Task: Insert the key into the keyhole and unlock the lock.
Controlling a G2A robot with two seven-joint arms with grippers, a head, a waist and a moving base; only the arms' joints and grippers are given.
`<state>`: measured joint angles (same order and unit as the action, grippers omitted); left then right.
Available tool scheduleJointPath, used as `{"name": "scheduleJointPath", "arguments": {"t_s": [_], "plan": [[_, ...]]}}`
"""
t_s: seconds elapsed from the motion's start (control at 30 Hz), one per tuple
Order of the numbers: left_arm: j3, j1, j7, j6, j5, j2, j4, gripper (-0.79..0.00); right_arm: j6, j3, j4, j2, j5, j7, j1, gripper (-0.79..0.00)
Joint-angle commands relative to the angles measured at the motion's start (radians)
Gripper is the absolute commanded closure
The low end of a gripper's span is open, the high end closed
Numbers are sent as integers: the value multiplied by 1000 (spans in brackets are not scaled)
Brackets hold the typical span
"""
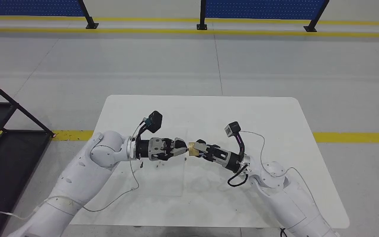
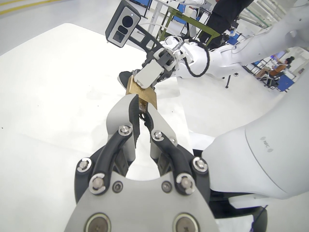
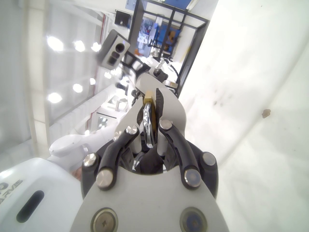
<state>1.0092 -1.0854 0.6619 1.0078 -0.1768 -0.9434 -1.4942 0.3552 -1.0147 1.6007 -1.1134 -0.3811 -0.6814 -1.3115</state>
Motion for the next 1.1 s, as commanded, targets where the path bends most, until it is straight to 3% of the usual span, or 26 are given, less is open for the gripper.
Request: {"name": "scheduleJointPath", "arguments": {"t_s": [0.0,0.5,1.07], "plan": [[8,-9,-33,5,-39,-1,-10,0,0,0,0,0,0,0,0,0],[27,-31,-145,5,-220,-2,-41,0,0,0,0,0,0,0,0,0],[54,-69,-355,5,-496,3,-95,0,0,0,0,0,0,0,0,0]]}}
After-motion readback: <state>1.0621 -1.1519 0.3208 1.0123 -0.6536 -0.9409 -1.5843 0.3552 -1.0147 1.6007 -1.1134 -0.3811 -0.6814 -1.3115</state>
